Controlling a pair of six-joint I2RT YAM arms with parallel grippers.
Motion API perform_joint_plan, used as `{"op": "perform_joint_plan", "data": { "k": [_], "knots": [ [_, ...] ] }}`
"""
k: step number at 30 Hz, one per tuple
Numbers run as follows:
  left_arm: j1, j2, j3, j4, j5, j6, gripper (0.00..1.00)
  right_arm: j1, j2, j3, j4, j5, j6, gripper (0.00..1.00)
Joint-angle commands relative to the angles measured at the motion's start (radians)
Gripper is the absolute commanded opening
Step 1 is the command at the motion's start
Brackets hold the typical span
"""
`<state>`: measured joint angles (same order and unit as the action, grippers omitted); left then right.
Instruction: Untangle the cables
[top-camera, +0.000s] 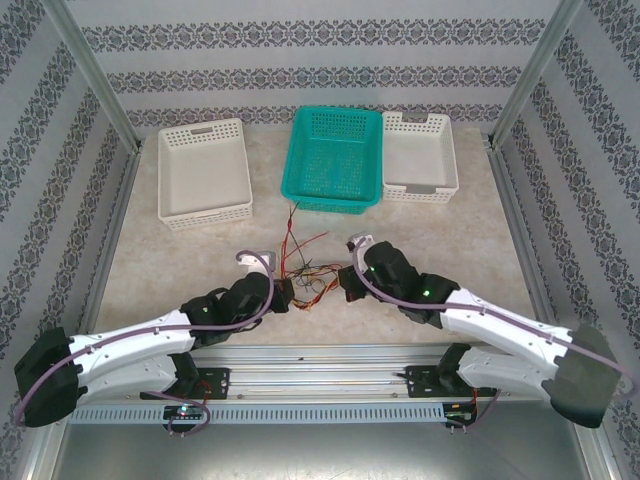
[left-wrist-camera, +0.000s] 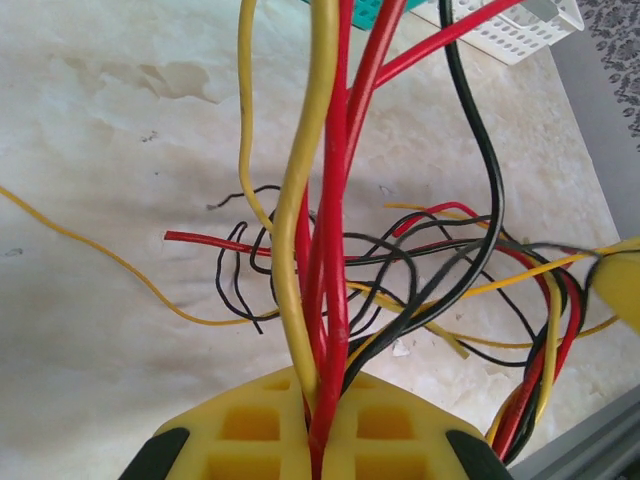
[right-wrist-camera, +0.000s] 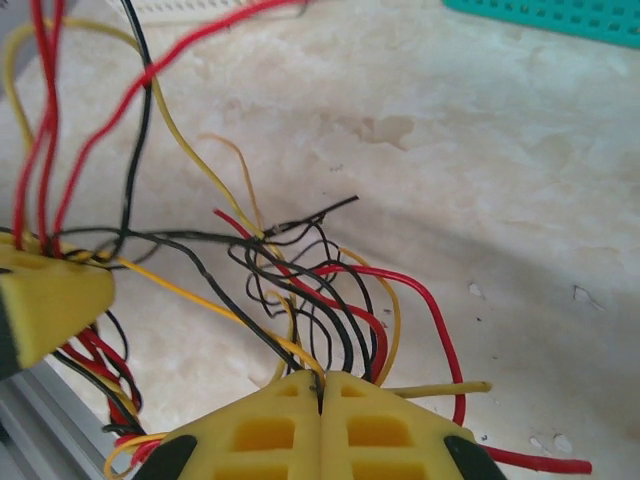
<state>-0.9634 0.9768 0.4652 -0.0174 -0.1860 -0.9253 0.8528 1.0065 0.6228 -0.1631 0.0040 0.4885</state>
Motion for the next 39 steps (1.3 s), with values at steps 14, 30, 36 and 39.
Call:
{"op": "perform_joint_plan", "data": {
  "k": [14, 30, 36, 39],
  "knots": [
    [-0.011, 0.0, -0.077, 0.14, 0.025, 0.016, 0.39, -0.1, -0.218, -0.053, 0.057, -0.021, 0.101, 0.0],
    [-0.011, 0.264, -0.108, 0.632, 0.218, -0.006, 0.72, -0.137, -0.186, 0.1, 0.087, -0.242, 0.09, 0.0],
    [-0.011, 0.316, -0.12, 0.731, 0.21, -0.027, 0.75, -0.139, -0.177, 0.091, 0.114, -0.296, 0.107, 0.0],
    [-0.011, 0.307, -0.134, 0.746, 0.172, -0.034, 0.7, -0.139, -0.183, 0.076, 0.129, -0.316, 0.114, 0.0]
  ]
}}
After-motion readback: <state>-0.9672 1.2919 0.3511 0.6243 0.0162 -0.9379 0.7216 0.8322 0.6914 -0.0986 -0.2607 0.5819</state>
